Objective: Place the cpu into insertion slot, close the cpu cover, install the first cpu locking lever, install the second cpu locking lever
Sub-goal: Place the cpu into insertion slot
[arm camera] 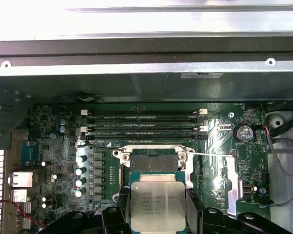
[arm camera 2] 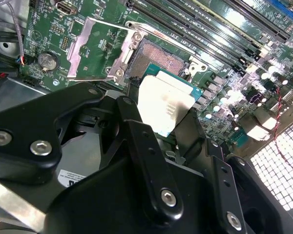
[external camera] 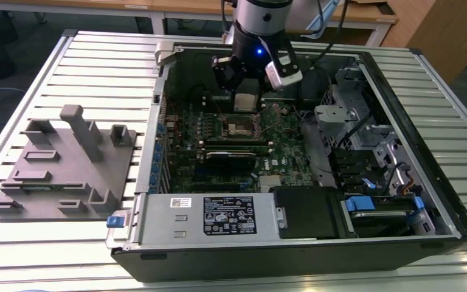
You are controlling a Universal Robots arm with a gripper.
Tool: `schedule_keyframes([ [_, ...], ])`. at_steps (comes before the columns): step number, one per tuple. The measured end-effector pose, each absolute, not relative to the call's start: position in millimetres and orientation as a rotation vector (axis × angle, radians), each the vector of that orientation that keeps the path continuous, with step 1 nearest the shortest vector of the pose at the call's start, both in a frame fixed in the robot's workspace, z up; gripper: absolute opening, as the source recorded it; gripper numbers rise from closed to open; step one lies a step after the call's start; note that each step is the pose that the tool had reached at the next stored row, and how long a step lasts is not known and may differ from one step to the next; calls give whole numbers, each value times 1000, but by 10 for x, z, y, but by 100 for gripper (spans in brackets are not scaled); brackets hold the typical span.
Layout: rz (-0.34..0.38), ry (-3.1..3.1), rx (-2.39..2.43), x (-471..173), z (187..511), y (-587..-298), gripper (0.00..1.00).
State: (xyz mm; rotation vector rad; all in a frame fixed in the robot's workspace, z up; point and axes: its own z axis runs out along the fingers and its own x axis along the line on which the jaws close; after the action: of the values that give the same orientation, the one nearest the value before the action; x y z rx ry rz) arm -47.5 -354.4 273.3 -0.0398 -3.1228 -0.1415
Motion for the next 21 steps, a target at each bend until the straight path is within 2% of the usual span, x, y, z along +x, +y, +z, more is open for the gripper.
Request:
schedule_keyframes([
  [21,-142,-3123,-40,-477,2701,-3536,54],
])
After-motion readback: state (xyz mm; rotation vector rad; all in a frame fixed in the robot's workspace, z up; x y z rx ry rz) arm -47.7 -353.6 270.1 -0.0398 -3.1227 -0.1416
